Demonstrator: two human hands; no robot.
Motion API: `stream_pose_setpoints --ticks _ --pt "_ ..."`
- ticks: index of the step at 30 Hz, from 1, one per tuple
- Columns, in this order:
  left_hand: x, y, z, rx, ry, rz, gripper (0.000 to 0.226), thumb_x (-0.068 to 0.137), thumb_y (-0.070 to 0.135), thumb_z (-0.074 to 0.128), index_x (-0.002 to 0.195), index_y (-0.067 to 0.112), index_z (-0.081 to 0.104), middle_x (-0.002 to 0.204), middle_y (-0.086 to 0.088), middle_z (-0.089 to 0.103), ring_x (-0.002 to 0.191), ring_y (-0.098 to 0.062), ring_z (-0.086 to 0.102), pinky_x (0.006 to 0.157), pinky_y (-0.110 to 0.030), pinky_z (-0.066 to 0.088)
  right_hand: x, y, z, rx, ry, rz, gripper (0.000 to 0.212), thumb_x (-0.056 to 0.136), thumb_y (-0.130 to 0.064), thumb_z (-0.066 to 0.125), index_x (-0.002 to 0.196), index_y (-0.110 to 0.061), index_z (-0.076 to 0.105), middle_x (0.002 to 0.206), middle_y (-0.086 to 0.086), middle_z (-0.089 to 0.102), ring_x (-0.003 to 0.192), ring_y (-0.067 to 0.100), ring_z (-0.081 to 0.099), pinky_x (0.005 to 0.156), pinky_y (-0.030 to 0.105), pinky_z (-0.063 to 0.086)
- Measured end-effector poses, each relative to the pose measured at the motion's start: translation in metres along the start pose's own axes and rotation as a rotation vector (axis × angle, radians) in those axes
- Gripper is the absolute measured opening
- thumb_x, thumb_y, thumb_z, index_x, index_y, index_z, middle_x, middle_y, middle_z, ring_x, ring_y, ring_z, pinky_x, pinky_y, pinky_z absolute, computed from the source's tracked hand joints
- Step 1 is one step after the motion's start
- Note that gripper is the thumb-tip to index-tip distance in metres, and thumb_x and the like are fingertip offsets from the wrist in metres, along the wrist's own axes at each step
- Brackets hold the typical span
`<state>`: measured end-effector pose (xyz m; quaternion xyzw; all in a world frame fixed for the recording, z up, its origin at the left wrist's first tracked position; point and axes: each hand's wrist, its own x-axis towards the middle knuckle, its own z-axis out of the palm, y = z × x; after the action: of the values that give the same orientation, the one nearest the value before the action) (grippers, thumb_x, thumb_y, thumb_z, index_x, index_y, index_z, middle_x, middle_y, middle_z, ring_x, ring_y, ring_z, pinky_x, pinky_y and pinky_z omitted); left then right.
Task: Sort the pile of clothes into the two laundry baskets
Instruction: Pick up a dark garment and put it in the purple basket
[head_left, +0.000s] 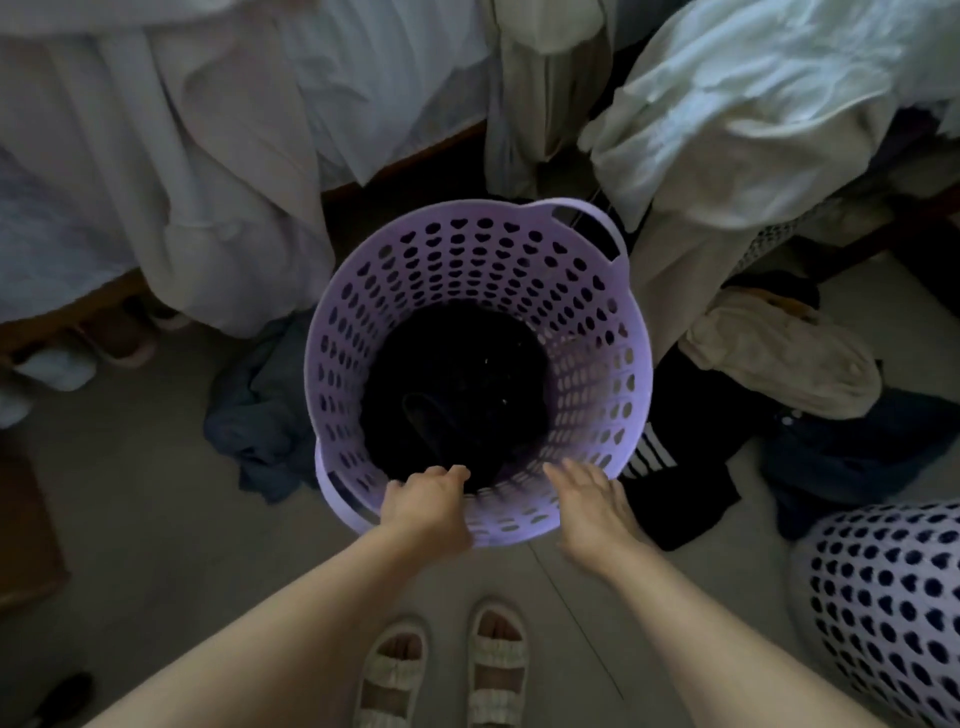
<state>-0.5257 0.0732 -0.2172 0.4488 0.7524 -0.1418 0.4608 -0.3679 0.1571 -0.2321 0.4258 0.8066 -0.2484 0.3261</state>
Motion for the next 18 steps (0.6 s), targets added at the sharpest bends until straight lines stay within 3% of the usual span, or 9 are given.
stream_pose_setpoints --ticks 7,10,12,15,18 --pt "0.041 0.001 0.046 0.175 -0.026 0.065 0.077 0.082 0.031 0.065 0.147 0.022 0.025 0.139 -0.003 0.043 0.128 -0.027 0.044 0.102 -0.039 0.033 0.035 0.007 0.034 -0.263 0.035 -0.022 0.062 0.094 -0.006 0.038 0.151 -0.018 0.015 0.16 0.006 0.008 0.148 0.025 0.001 0.12 0.041 0.001" --pt "0.051 0.006 0.064 0.199 -0.015 0.075 0.074 0.082 0.029 0.062 0.146 0.022 0.026 0.141 -0.003 0.041 0.13 -0.027 0.042 0.102 -0.038 0.033 0.046 0.018 0.035 -0.389 0.006 -0.079 0.051 0.096 -0.009 0.036 0.146 -0.013 0.03 0.154 0.013 0.024 0.146 0.028 0.013 0.12 0.041 0.002" --pt "0.055 0.009 0.071 0.214 0.002 0.07 0.063 0.086 0.023 0.056 0.143 0.022 0.029 0.143 -0.003 0.039 0.132 -0.027 0.04 0.103 -0.038 0.032 0.049 0.024 0.039 -0.406 0.032 -0.134 0.041 0.094 -0.007 0.038 0.134 -0.01 0.048 0.139 0.015 0.045 0.134 0.027 0.035 0.118 0.039 0.011" --pt "0.055 0.012 0.071 0.243 0.044 0.061 0.044 0.093 0.013 0.042 0.135 0.025 0.042 0.137 -0.006 0.047 0.127 -0.029 0.049 0.097 -0.037 0.039 0.046 0.025 0.042 -0.417 0.063 -0.198 0.031 0.091 -0.005 0.043 0.118 -0.007 0.06 0.12 0.016 0.059 0.117 0.026 0.051 0.105 0.036 0.029" --pt "0.046 0.011 0.06 0.328 0.104 0.108 0.038 0.097 0.013 0.035 0.129 0.027 0.051 0.128 -0.007 0.057 0.12 -0.03 0.055 0.089 -0.034 0.044 0.039 0.013 0.024 -0.396 0.233 -0.242 0.014 0.077 -0.013 0.069 0.09 -0.012 0.072 0.091 0.015 0.07 0.09 0.023 0.066 0.085 0.031 0.045"
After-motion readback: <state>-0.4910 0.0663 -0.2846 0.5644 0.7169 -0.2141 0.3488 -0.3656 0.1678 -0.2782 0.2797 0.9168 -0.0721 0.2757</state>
